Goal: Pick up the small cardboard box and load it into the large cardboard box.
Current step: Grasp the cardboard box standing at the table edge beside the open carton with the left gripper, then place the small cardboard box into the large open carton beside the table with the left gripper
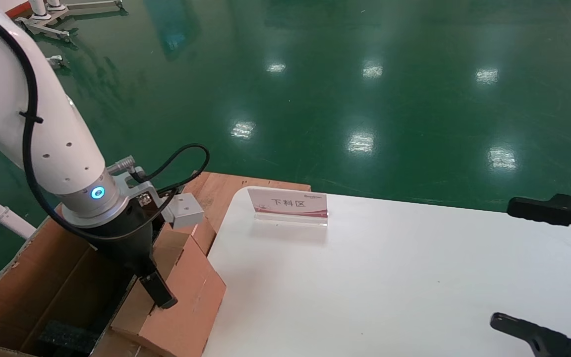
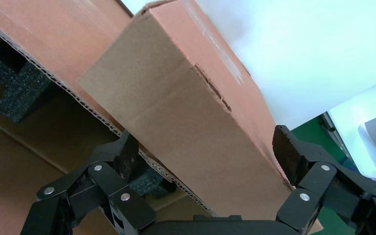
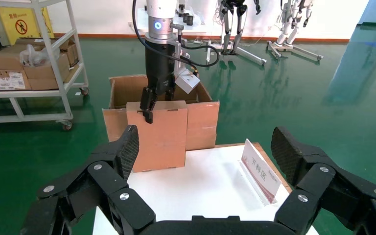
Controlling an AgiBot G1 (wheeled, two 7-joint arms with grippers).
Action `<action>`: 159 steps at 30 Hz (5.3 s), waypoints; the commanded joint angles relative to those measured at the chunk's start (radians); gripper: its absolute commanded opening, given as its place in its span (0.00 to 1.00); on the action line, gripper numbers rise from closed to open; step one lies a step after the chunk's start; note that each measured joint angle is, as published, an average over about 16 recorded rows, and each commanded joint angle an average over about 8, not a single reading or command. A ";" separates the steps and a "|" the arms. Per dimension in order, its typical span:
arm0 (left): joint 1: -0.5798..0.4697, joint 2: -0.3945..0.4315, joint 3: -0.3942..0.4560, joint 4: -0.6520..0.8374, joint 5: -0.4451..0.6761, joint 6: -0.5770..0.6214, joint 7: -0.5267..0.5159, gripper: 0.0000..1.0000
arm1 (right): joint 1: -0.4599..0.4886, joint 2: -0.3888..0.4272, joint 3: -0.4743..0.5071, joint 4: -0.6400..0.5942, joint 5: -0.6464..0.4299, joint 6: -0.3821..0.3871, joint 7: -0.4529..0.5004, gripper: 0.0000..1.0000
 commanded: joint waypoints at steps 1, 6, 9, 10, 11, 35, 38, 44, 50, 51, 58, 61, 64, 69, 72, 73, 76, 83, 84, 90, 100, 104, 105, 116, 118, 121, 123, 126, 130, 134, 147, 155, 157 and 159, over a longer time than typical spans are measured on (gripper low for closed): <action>0.004 -0.004 0.001 0.000 -0.002 -0.006 0.000 0.88 | 0.000 0.000 0.000 0.000 0.000 0.000 0.000 0.89; 0.003 -0.003 0.000 0.000 -0.001 -0.005 0.000 0.26 | 0.000 0.000 0.000 0.000 0.000 0.000 0.000 0.27; 0.002 -0.002 0.000 0.000 -0.001 -0.003 0.000 0.00 | 0.000 0.000 0.000 0.000 0.000 0.000 0.000 0.00; 0.002 -0.001 0.000 0.000 -0.001 -0.002 0.000 0.00 | 0.000 0.000 0.000 0.000 0.000 0.000 0.000 0.00; 0.002 -0.001 0.000 0.000 -0.001 -0.002 0.000 0.00 | 0.000 0.000 0.000 0.000 0.000 0.000 0.000 0.00; -0.001 0.001 -0.002 0.000 0.000 0.004 0.000 0.00 | 0.000 0.000 0.000 0.000 0.000 0.000 0.000 0.00; -0.001 0.002 -0.002 0.000 0.000 0.004 0.000 0.00 | 0.000 0.000 0.000 0.000 0.000 0.000 0.000 0.00; -0.002 0.002 -0.002 0.000 0.000 0.005 0.000 0.00 | 0.000 0.000 0.000 0.000 0.000 0.000 0.000 0.00; -0.003 0.006 -0.006 0.012 -0.008 0.003 0.008 0.00 | 0.000 0.000 0.000 0.000 0.000 0.000 0.000 0.00; -0.007 0.007 -0.011 0.015 -0.013 0.003 0.013 0.00 | 0.000 0.000 0.000 0.000 0.000 0.000 0.000 0.00; -0.077 -0.003 -0.074 0.031 -0.087 0.001 0.066 0.00 | 0.000 0.000 -0.001 -0.001 0.000 0.000 0.000 0.00; -0.121 -0.009 -0.101 0.037 -0.111 0.010 0.083 0.00 | 0.000 0.000 -0.001 -0.001 0.000 0.000 -0.001 0.00; -0.172 -0.014 -0.123 0.049 -0.117 0.024 0.095 0.00 | 0.001 0.000 -0.001 -0.001 0.000 0.000 -0.001 0.00; -0.286 -0.015 -0.150 0.089 -0.092 0.076 0.112 0.00 | 0.001 0.000 -0.001 -0.001 0.001 0.000 -0.001 0.00; -0.362 -0.015 -0.159 0.126 -0.077 0.114 0.125 0.00 | 0.001 0.000 -0.002 -0.001 0.001 0.000 -0.001 0.00; -0.385 -0.015 -0.159 0.140 -0.073 0.124 0.131 0.00 | 0.001 0.000 -0.002 -0.001 0.001 0.000 -0.001 0.00; -0.450 -0.013 -0.142 0.178 -0.060 0.146 0.147 0.00 | 0.001 0.000 -0.002 -0.001 0.001 0.000 -0.001 0.16; -0.562 0.024 0.007 0.248 -0.046 0.163 0.198 0.00 | 0.001 0.001 -0.002 -0.001 0.001 0.000 -0.001 1.00; -0.572 0.031 0.035 0.260 -0.047 0.164 0.208 0.00 | 0.001 0.001 -0.002 -0.001 0.001 0.000 -0.001 1.00; -0.616 0.073 0.207 0.341 -0.072 0.180 0.269 0.00 | 0.001 0.001 -0.003 -0.001 0.001 0.001 -0.002 1.00; -0.674 0.104 0.512 0.412 -0.252 0.221 0.360 0.00 | 0.001 0.001 -0.003 -0.001 0.002 0.001 -0.002 1.00; -0.677 0.129 0.621 0.441 -0.305 0.218 0.395 0.00 | 0.001 0.001 -0.004 -0.001 0.002 0.001 -0.002 1.00; -0.676 0.134 0.646 0.447 -0.320 0.218 0.403 0.00 | 0.001 0.001 -0.004 -0.001 0.002 0.001 -0.002 1.00; -0.580 0.105 0.787 0.509 -0.422 0.153 0.463 0.00 | 0.001 0.002 -0.004 -0.001 0.003 0.001 -0.002 1.00; -0.560 0.088 0.783 0.527 -0.429 0.145 0.466 0.00 | 0.001 0.002 -0.005 -0.001 0.003 0.001 -0.002 1.00; -0.537 0.058 0.776 0.551 -0.443 0.140 0.472 0.00 | 0.001 0.002 -0.005 -0.001 0.003 0.001 -0.002 1.00; -0.517 0.039 0.772 0.569 -0.450 0.136 0.478 0.00 | 0.001 0.002 -0.005 -0.001 0.003 0.001 -0.003 1.00; -0.478 0.014 0.767 0.601 -0.457 0.127 0.491 0.00 | 0.001 0.002 -0.005 -0.001 0.003 0.002 -0.003 1.00; -0.414 -0.010 0.756 0.654 -0.468 0.116 0.513 0.00 | 0.002 0.002 -0.005 -0.001 0.003 0.002 -0.003 1.00; -0.344 -0.023 0.741 0.720 -0.490 0.104 0.536 0.00 | 0.002 0.002 -0.005 -0.001 0.003 0.002 -0.003 1.00; -0.120 -0.014 0.685 0.958 -0.579 0.092 0.618 0.00 | 0.002 0.002 -0.006 -0.001 0.004 0.002 -0.003 1.00; -0.031 0.011 0.671 1.074 -0.602 0.117 0.658 0.00 | 0.002 0.002 -0.007 -0.001 0.004 0.002 -0.003 1.00; -0.015 0.016 0.670 1.097 -0.605 0.122 0.665 0.00 | 0.002 0.002 -0.007 -0.001 0.004 0.002 -0.004 1.00; 0.000 0.021 0.669 1.117 -0.607 0.125 0.671 0.00 | 0.002 0.003 -0.007 -0.001 0.004 0.002 -0.004 1.00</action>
